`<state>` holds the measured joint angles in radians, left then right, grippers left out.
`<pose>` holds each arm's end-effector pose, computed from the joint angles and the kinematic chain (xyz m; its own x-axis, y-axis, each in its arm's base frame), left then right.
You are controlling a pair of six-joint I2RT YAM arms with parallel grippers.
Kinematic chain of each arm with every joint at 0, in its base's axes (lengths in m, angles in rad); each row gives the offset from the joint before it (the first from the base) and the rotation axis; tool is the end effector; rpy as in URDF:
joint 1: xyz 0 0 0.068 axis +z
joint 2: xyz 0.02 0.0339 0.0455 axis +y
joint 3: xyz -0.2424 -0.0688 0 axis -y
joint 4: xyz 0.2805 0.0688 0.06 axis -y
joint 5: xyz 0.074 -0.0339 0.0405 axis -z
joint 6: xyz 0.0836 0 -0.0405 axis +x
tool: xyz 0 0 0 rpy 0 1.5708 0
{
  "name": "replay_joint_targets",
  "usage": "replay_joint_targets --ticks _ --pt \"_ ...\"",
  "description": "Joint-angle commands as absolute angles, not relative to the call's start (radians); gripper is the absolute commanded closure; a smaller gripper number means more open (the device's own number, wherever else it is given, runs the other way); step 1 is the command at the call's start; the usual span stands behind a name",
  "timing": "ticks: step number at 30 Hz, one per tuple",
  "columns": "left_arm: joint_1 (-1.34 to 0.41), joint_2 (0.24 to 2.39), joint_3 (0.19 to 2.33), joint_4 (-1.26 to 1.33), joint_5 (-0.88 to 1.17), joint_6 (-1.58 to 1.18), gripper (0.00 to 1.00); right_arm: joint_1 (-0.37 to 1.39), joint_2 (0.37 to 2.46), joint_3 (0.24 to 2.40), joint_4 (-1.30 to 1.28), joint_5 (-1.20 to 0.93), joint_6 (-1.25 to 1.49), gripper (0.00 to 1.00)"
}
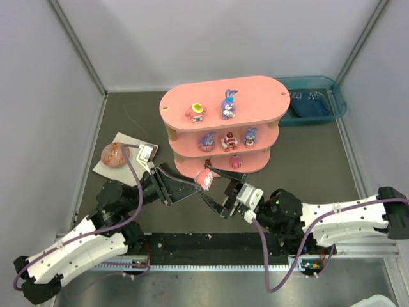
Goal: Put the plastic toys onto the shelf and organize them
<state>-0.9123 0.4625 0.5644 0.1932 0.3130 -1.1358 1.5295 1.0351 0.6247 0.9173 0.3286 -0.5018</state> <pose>0.1160 -0.1921 0.3545 -0.7709 -0.4136 -0.4844 0.5545 -0.0615 -0.8299 0.0398 0.3099 0.3394 0.4668 0.2709 -0.8418 -0.8092 0.5147 -0.2832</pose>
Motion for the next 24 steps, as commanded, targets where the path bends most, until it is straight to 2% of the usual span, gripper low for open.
replay_joint_targets --ticks 1,3,6,7,9,13,15,20,22,24 --pt "-0.913 0.459 0.560 0.275 0.305 -1.138 0.60 1.542 1.029 0.669 0.942 0.302 -0.492 0.46" --pt "-0.913 0.459 0.558 0.275 0.305 -1.138 0.60 1.543 1.031 0.667 0.945 0.304 -0.491 0.48" --pt "-0.913 0.456 0.558 0.275 0.302 -1.138 0.57 1.542 1.032 0.663 0.959 0.317 -0.482 0.73" --pt "-0.913 0.454 0.557 0.272 0.299 -1.140 0.53 1.542 1.032 0.661 0.968 0.322 -0.474 0.88" --pt "-0.913 0.449 0.555 0.268 0.293 -1.137 0.44 1.543 1.029 0.658 0.973 0.342 -0.465 1.00" --pt "-0.913 0.426 0.545 0.245 0.273 -1.121 0.12 1.542 0.999 0.684 0.931 0.451 -0.378 1.00" --pt "-0.913 0.405 0.526 0.236 0.255 -1.120 0.01 1.543 0.976 0.702 0.836 0.520 -0.342 1.00" --pt "-0.913 0.359 0.515 0.177 0.204 -1.080 0.01 1.542 0.836 0.765 0.576 0.610 -0.262 1.00" --pt "-0.913 0.357 0.525 0.144 0.192 -1.062 0.01 1.542 0.795 0.886 0.296 0.710 -0.148 1.00" --pt "-0.913 0.362 0.523 0.143 0.190 -1.058 0.01 1.542 0.752 0.963 0.152 0.762 -0.111 1.00"
